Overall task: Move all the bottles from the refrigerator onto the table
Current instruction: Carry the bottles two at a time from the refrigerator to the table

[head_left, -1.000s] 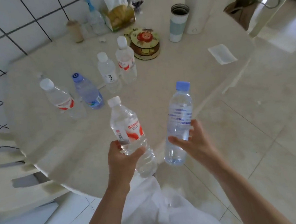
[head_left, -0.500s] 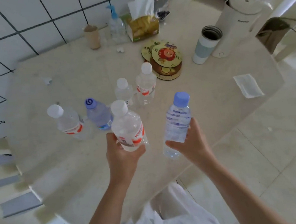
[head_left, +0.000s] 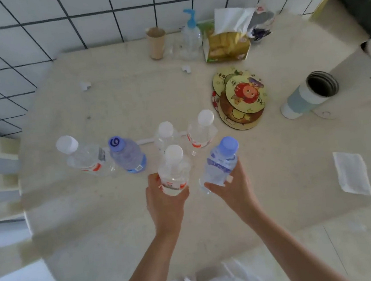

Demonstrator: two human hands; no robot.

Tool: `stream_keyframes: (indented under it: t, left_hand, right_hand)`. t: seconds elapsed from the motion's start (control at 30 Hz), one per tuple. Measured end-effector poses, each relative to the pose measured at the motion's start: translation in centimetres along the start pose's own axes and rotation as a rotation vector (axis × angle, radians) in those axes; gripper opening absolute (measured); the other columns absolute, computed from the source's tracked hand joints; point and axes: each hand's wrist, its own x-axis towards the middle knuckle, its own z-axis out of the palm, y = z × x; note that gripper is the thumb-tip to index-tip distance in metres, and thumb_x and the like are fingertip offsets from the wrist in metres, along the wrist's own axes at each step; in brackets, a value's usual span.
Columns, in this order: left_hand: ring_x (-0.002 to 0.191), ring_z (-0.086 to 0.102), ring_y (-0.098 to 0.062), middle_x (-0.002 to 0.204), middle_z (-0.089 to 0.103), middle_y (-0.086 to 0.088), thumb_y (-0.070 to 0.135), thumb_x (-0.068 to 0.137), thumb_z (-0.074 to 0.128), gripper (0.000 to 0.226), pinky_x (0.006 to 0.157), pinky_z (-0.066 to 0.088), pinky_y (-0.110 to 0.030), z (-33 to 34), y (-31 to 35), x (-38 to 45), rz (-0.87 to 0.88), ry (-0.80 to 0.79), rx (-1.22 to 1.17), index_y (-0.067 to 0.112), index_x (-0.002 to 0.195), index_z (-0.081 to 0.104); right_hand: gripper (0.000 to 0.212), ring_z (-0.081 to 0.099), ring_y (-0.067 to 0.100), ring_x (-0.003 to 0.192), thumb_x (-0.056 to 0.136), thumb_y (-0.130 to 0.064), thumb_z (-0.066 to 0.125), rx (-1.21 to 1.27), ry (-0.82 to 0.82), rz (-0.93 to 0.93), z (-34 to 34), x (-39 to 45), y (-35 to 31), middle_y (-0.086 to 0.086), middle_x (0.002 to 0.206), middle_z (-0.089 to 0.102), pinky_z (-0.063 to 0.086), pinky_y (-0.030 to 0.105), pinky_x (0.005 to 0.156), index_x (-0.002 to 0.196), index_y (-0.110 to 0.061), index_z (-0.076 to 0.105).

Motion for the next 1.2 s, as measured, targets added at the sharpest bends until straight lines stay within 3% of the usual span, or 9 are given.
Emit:
stream_keyframes:
  t: [0.13,0.27,0.47,0.63,0.83,1.0,1.2]
  left_hand:
    - [0.090,0.062,-0.027,0.092,0.064,0.007,0.019,0.055,0.089,0.063,0.081,0.053,-0.050,2.4,-0.2,-0.1,-0.062,0.121,-0.035,0.041,0.092,0.043]
    - [0.093,0.063,-0.026,0.095,0.063,0.008,0.018,0.055,0.090,0.064,0.082,0.054,-0.049,3.8,-1.0,-0.3,-0.109,0.184,-0.056,0.034,0.099,0.047]
    - [0.097,0.062,-0.028,0.103,0.063,0.003,0.018,0.056,0.091,0.069,0.084,0.053,-0.050,4.9,-1.6,-0.9,-0.140,0.247,-0.064,0.030,0.107,0.046]
    - [0.094,0.059,-0.030,0.103,0.062,-0.001,0.018,0.055,0.092,0.071,0.082,0.052,-0.051,5.6,-1.3,-1.3,-0.123,0.300,-0.075,0.028,0.108,0.045]
    - [0.096,0.058,-0.026,0.103,0.056,0.008,0.019,0.057,0.092,0.072,0.082,0.052,-0.047,6.0,-0.9,-1.5,-0.106,0.326,-0.115,0.033,0.107,0.043]
    - [0.103,0.056,-0.019,0.111,0.055,0.008,0.023,0.058,0.092,0.078,0.091,0.051,-0.040,5.8,-1.0,-1.6,-0.063,0.291,-0.114,0.042,0.114,0.040]
    - [0.112,0.058,-0.017,0.119,0.057,0.009,0.026,0.060,0.091,0.077,0.097,0.051,-0.041,4.8,-1.5,-1.7,-0.052,0.186,-0.131,0.041,0.118,0.043]
  right_hand:
    - [0.066,0.063,0.004,0.090,0.064,-0.007,0.083,-0.047,-0.035,-0.067,-0.2,2.2,0.5,-0.025,0.097,0.063,0.053,0.030,0.077,0.110,-0.037,0.047]
    - [0.063,0.059,0.001,0.087,0.063,-0.008,0.084,-0.085,-0.071,-0.112,0.0,3.6,1.1,-0.020,0.094,0.060,0.048,0.020,0.072,0.115,-0.015,0.049]
    - [0.068,0.054,-0.018,0.082,0.062,-0.005,0.086,-0.137,-0.117,-0.160,-0.2,4.3,2.0,-0.023,0.093,0.057,0.039,0.000,0.069,0.119,-0.009,0.049]
    - [0.063,0.057,-0.011,0.083,0.061,-0.009,0.087,-0.160,-0.132,-0.137,0.2,4.1,2.8,-0.024,0.092,0.057,0.040,0.002,0.068,0.113,-0.010,0.050]
    - [0.061,0.059,-0.005,0.085,0.065,-0.014,0.087,-0.173,-0.148,-0.144,0.7,3.6,2.9,-0.018,0.095,0.059,0.040,0.001,0.068,0.111,-0.020,0.048]
    - [0.060,0.055,-0.013,0.088,0.069,-0.020,0.086,-0.173,-0.153,-0.134,0.7,3.1,2.8,-0.020,0.098,0.058,0.037,-0.002,0.068,0.114,-0.024,0.046]
    - [0.064,0.060,0.009,0.089,0.069,-0.018,0.085,-0.175,-0.148,-0.172,0.6,3.0,3.4,-0.006,0.104,0.062,0.044,0.007,0.074,0.120,-0.018,0.047]
